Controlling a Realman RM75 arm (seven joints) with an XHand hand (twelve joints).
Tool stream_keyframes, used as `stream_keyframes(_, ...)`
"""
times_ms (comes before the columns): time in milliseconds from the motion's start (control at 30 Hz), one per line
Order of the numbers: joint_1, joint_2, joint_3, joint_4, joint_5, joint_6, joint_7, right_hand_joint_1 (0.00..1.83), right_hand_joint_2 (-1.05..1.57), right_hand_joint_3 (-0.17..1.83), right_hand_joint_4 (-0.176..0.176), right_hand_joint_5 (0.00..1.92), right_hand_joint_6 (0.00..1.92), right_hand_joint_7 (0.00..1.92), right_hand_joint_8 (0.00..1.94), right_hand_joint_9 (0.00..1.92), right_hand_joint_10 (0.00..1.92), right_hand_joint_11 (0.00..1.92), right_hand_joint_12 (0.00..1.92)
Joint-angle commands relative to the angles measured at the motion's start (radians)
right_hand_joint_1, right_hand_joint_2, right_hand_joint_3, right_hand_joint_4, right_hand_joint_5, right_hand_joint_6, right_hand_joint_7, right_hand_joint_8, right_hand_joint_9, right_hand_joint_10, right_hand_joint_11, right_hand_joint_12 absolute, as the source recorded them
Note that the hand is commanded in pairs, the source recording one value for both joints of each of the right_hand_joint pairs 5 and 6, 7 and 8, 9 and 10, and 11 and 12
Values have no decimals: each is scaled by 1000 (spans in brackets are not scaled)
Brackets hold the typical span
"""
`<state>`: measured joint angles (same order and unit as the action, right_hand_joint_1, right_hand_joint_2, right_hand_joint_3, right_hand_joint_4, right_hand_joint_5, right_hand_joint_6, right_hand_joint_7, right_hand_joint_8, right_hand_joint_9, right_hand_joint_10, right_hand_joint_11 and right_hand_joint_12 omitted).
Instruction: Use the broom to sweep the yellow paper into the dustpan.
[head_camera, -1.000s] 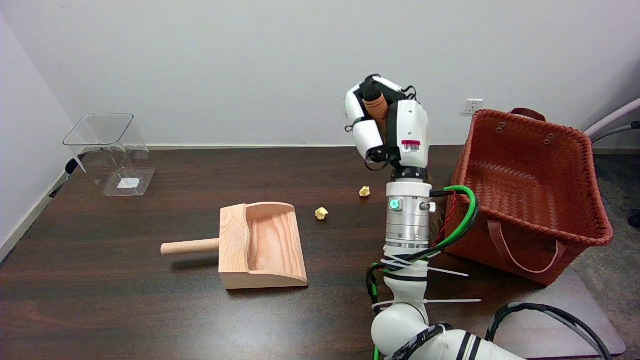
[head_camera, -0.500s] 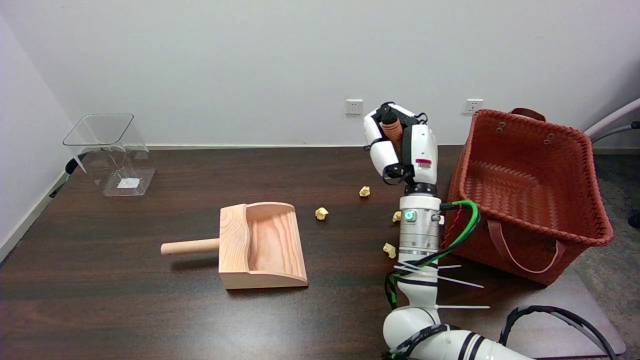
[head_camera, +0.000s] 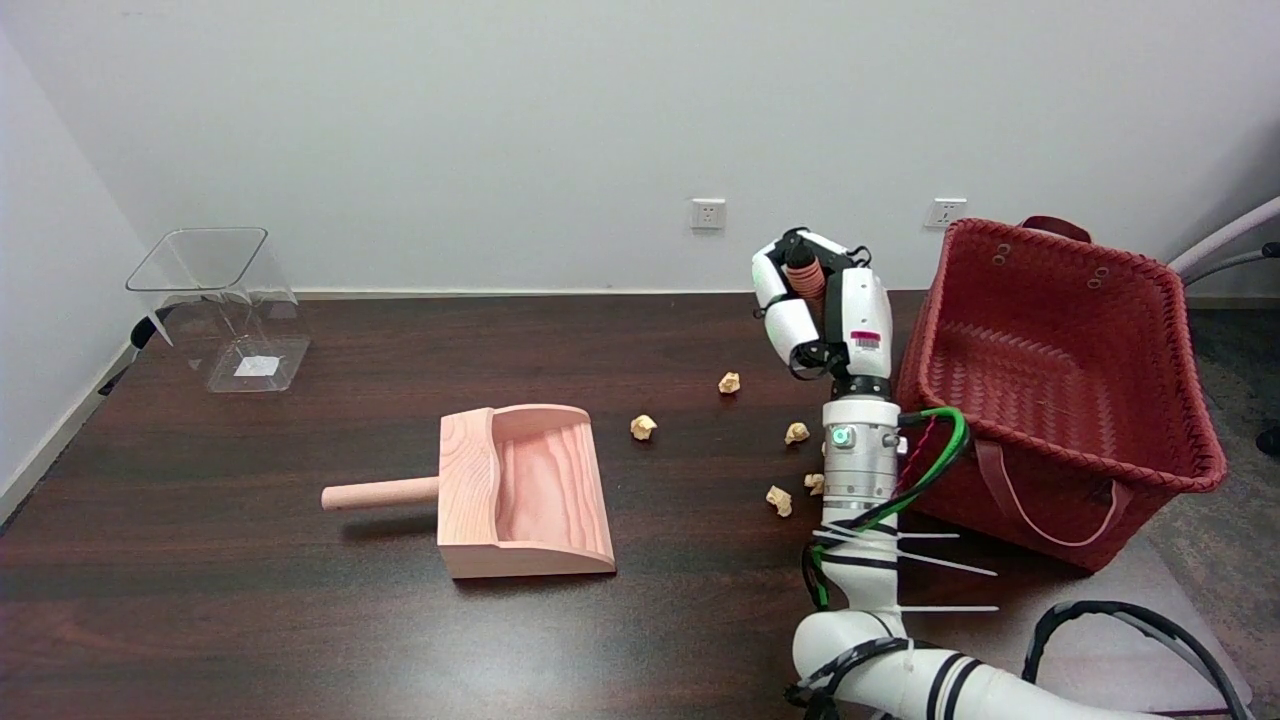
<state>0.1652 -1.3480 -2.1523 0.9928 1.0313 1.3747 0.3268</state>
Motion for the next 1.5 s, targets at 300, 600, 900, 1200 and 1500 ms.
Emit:
stream_keyframes(300,62,-74,3,-267,8,-3,160,816,1571,758,0,1920,1920,1920,1920,1920,1920,1920,1920)
stream_keyframes(600,70,-111,-12,-268,8,-40,185,799,1571,718,0,1920,1920,1920,1920,1920,1920,1920,1920)
stream_keyframes(900,71,-182,-18,-248,2,-9,202,792,1571,672,0,1920,1920,1920,1920,1920,1920,1920,1920)
stream_keyframes(1200,42,-228,-29,-177,8,0,192,794,1571,598,0,1920,1920,1920,1920,1920,1920,1920,1920)
stream_keyframes(1500,37,-270,-72,-181,18,-1,203,790,1571,553,0,1920,1920,1920,1920,1920,1920,1920,1920)
